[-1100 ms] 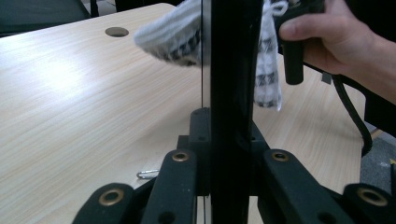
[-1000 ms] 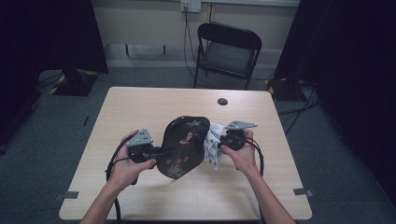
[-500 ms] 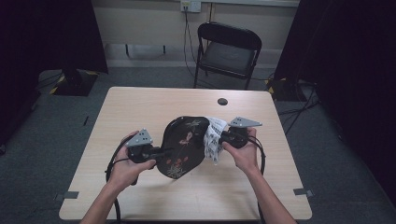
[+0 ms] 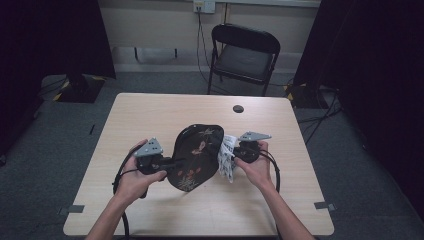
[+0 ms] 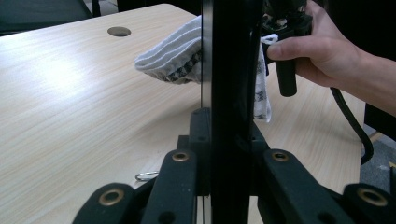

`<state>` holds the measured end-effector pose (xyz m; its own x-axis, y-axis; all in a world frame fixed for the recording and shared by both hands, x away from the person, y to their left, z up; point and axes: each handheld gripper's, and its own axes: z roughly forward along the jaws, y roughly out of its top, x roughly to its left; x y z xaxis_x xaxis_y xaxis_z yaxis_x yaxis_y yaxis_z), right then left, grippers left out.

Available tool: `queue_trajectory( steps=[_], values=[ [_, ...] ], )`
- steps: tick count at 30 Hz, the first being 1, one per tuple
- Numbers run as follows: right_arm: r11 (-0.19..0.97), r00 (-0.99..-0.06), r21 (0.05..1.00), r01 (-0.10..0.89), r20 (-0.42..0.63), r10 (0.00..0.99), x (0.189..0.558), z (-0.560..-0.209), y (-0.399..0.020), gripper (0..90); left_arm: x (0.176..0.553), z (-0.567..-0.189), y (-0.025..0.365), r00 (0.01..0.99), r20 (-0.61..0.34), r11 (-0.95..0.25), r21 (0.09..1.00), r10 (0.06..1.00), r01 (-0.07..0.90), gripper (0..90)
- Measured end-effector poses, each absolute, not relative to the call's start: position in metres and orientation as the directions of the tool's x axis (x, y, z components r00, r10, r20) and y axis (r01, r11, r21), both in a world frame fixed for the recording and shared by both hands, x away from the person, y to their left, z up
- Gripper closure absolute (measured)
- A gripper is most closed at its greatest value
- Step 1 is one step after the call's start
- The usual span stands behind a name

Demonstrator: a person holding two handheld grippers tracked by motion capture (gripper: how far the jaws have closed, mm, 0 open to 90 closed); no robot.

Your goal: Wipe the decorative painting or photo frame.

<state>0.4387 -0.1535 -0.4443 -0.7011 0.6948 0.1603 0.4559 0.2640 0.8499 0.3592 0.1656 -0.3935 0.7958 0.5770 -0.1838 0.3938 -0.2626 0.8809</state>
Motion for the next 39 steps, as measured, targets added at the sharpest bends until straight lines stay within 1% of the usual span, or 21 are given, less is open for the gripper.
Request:
queue_trajectory(
  steps=[8, 14, 20, 23, 24, 26, 29, 31, 33, 37, 39],
  values=[
    [0.214, -0.713, 0.901, 0.378, 0.136, 0.688, 0.43, -0.418, -0.156, 86.2, 0.359, -0.394, 0.166, 0.797, -0.184, -0.263, 0.881, 0.576, 0.393, 80.7],
    [0.238, -0.709, 0.883, 0.405, 0.138, 0.692, 0.432, -0.428, -0.153, 86.2, 0.359, -0.394, 0.166, 0.797, -0.187, -0.263, 0.88, 0.575, 0.397, 80.6],
    [0.261, -0.684, 0.838, 0.48, 0.171, 0.709, 0.438, -0.449, -0.152, 86.2, 0.359, -0.394, 0.166, 0.799, -0.19, -0.266, 0.877, 0.571, 0.399, 80.2],
    [0.266, -0.679, 0.83, 0.489, 0.171, 0.713, 0.438, -0.454, -0.151, 86.2, 0.359, -0.394, 0.166, 0.801, -0.188, -0.275, 0.874, 0.569, 0.4, 79.7],
    [0.27, -0.683, 0.833, 0.483, 0.165, 0.712, 0.438, -0.452, -0.151, 86.3, 0.359, -0.394, 0.166, 0.801, -0.185, -0.278, 0.874, 0.569, 0.399, 79.9],
    [0.289, -0.7, 0.852, 0.436, 0.119, 0.705, 0.435, -0.443, -0.149, 86.2, 0.359, -0.394, 0.167, 0.801, -0.181, -0.279, 0.874, 0.571, 0.397, 80.7],
    [0.245, -0.711, 0.885, 0.397, 0.127, 0.692, 0.429, -0.423, -0.152, 86.2, 0.359, -0.394, 0.167, 0.801, -0.18, -0.278, 0.876, 0.571, 0.395, 80.8],
    [0.231, -0.711, 0.892, 0.389, 0.131, 0.691, 0.428, -0.417, -0.154, 86.1, 0.359, -0.394, 0.167, 0.801, -0.179, -0.277, 0.877, 0.571, 0.393, 80.8],
    [0.218, -0.706, 0.888, 0.404, 0.151, 0.692, 0.428, -0.419, -0.155, 86.1, 0.358, -0.394, 0.166, 0.802, -0.178, -0.278, 0.877, 0.571, 0.393, 80.7],
    [0.276, -0.699, 0.855, 0.439, 0.133, 0.702, 0.43, -0.436, -0.152, 86.3, 0.358, -0.394, 0.167, 0.799, -0.18, -0.279, 0.875, 0.573, 0.397, 80.7],
    [0.284, -0.705, 0.845, 0.453, 0.145, 0.694, 0.433, -0.442, -0.153, 86.4, 0.358, -0.394, 0.167, 0.799, -0.18, -0.279, 0.874, 0.574, 0.398, 80.7]
  ],
)
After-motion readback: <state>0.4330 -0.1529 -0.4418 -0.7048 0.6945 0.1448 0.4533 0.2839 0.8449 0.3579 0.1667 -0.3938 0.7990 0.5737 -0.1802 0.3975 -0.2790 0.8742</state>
